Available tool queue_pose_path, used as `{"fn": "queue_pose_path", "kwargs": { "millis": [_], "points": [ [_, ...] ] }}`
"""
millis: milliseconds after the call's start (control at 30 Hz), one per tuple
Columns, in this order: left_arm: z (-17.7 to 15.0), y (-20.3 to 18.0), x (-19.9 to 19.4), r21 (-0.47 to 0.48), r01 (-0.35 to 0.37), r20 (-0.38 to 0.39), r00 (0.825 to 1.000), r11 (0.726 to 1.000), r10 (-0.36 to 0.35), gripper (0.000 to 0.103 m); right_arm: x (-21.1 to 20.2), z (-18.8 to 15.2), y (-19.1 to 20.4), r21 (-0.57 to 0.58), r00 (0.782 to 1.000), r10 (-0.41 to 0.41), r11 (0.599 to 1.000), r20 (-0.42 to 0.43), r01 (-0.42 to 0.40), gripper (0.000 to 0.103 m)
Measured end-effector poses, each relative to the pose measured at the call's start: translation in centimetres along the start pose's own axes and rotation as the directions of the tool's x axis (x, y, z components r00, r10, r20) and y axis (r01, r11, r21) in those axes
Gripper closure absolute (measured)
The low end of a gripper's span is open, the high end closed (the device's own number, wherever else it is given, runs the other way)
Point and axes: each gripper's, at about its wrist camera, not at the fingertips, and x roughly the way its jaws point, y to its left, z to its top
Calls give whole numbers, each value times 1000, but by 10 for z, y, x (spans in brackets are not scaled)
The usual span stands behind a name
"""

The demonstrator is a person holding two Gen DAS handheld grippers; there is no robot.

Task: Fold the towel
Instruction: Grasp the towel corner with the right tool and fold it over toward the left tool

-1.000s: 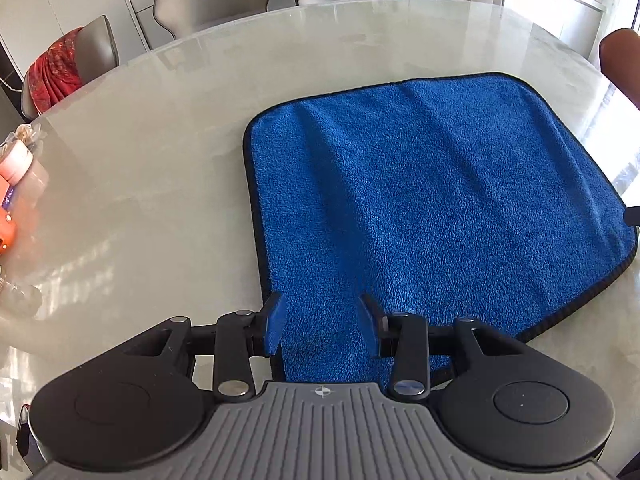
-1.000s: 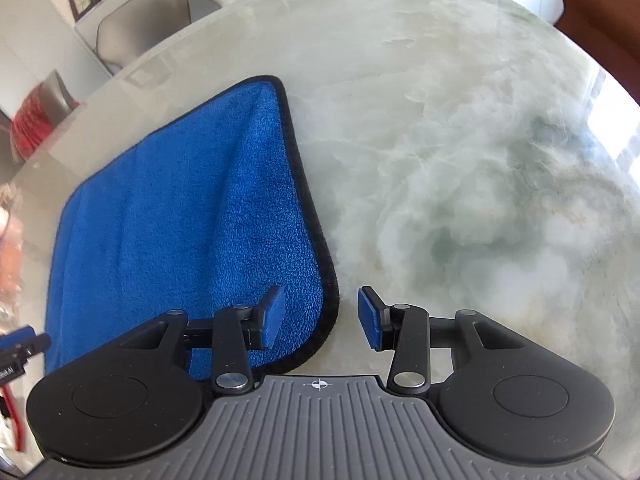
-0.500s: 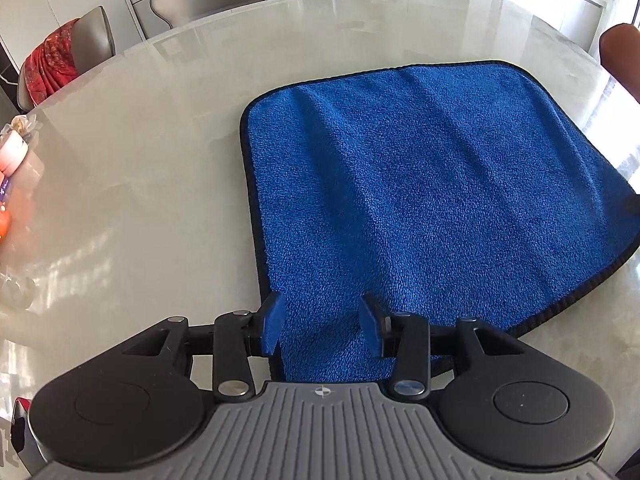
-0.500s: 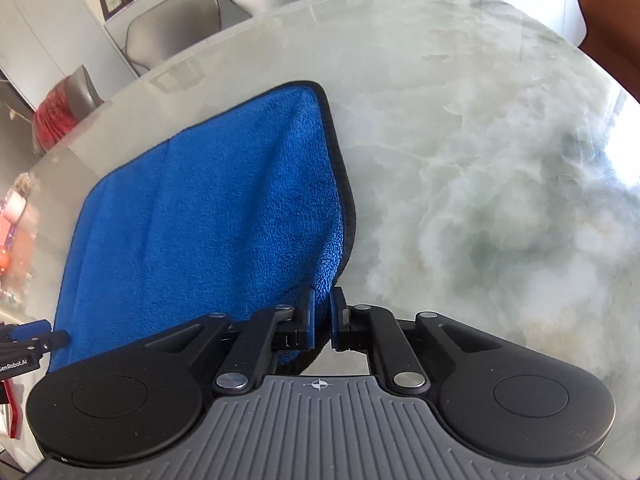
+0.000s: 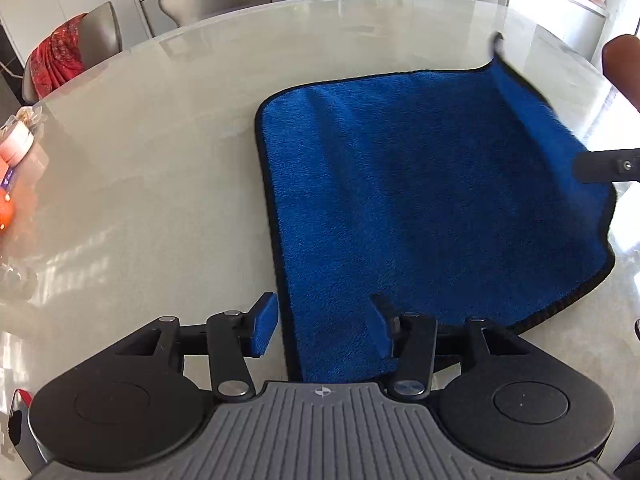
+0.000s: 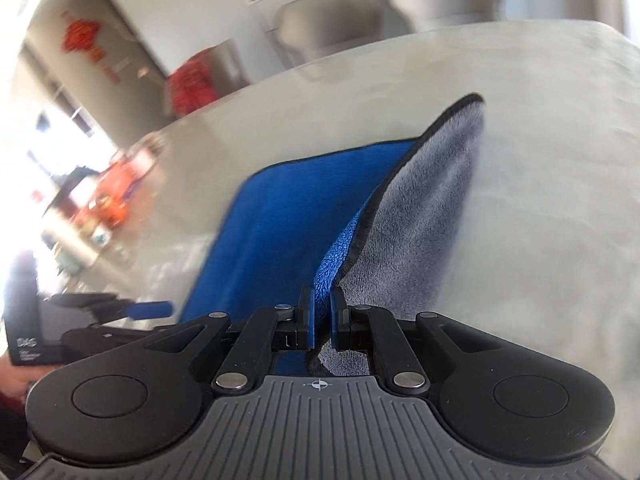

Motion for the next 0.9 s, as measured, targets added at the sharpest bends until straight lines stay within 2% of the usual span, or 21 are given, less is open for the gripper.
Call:
{"fn": "queue_pose_path", "kwargs": {
  "millis": [100,233,500,567,633,667,800,900],
  "points": [
    [-6,8,-3,-25,-8,2,1000,1000,8,52,19,10,29,-104,996,68,992,-55,-74,95],
    [-14,16,-7,-51,-19,3,1000,999,19,52,34,15,60,-177,986,122,974,-113,-140,95],
    [-27,30,-16,-106,-11,6,1000,994,12,52,53,16,100,-240,964,203,940,-173,-241,93],
    [-30,33,-17,-117,-1,4,1000,993,1,52,64,11,101,-245,954,171,941,-246,-232,89],
    [-31,34,-19,-117,12,-1,1000,993,-12,52,77,5,98,-231,936,119,952,-332,-203,79],
    [-33,35,-21,-118,19,1,1000,993,-19,52,78,3,96,-219,928,115,955,-354,-202,77],
    [-31,39,-30,-142,113,24,994,983,-111,51,62,7,90,-229,918,129,947,-376,-227,65],
    [-28,37,-35,-153,189,48,982,970,-184,50,43,18,78,-246,922,130,942,-365,-230,65]
  ]
}}
